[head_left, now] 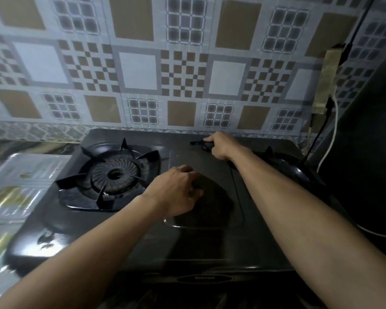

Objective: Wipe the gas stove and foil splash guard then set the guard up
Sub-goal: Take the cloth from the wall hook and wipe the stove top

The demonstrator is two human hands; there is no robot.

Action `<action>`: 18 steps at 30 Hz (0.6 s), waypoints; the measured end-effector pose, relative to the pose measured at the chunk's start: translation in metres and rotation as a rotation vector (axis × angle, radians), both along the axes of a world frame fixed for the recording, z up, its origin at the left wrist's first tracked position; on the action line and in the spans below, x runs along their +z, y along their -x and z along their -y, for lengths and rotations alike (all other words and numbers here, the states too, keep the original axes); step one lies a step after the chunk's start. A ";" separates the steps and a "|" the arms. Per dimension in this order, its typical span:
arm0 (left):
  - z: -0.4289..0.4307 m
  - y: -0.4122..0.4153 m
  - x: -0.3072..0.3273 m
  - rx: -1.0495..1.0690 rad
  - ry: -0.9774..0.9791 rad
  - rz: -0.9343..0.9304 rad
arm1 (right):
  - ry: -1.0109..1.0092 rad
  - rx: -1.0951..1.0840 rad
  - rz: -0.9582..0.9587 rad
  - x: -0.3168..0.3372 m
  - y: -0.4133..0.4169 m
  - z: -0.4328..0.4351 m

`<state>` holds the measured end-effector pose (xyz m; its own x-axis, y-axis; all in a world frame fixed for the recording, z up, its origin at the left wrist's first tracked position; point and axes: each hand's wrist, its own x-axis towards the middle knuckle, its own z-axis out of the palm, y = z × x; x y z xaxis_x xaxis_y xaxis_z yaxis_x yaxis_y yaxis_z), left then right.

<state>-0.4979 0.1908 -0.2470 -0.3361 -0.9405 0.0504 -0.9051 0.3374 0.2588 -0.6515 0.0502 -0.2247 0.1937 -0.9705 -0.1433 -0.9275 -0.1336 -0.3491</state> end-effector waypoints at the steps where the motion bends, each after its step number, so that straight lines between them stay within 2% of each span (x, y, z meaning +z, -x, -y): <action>1: -0.002 -0.010 0.004 0.019 0.026 -0.002 | -0.007 0.002 0.003 0.007 -0.002 -0.006; 8: -0.013 -0.103 0.024 0.152 0.148 0.005 | -0.091 0.092 -0.017 0.031 -0.046 -0.090; 10: -0.012 -0.132 0.019 0.179 0.133 0.004 | -0.099 0.103 -0.023 0.030 -0.062 -0.121; 13: -0.006 -0.168 0.010 0.215 0.043 0.124 | -0.084 0.097 0.006 0.014 -0.084 -0.165; 15: -0.002 -0.185 0.005 0.228 -0.023 0.190 | -0.050 0.052 -0.066 -0.002 -0.093 -0.188; 18: 0.005 -0.204 0.002 0.190 -0.079 0.265 | 0.141 0.025 -0.250 -0.027 -0.095 -0.202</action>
<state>-0.2944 0.1854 -0.2451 -0.1461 -0.9851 -0.0913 -0.9892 0.1444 0.0249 -0.5563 0.2527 -0.2515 0.1938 -0.9796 -0.0537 -0.9782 -0.1888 -0.0867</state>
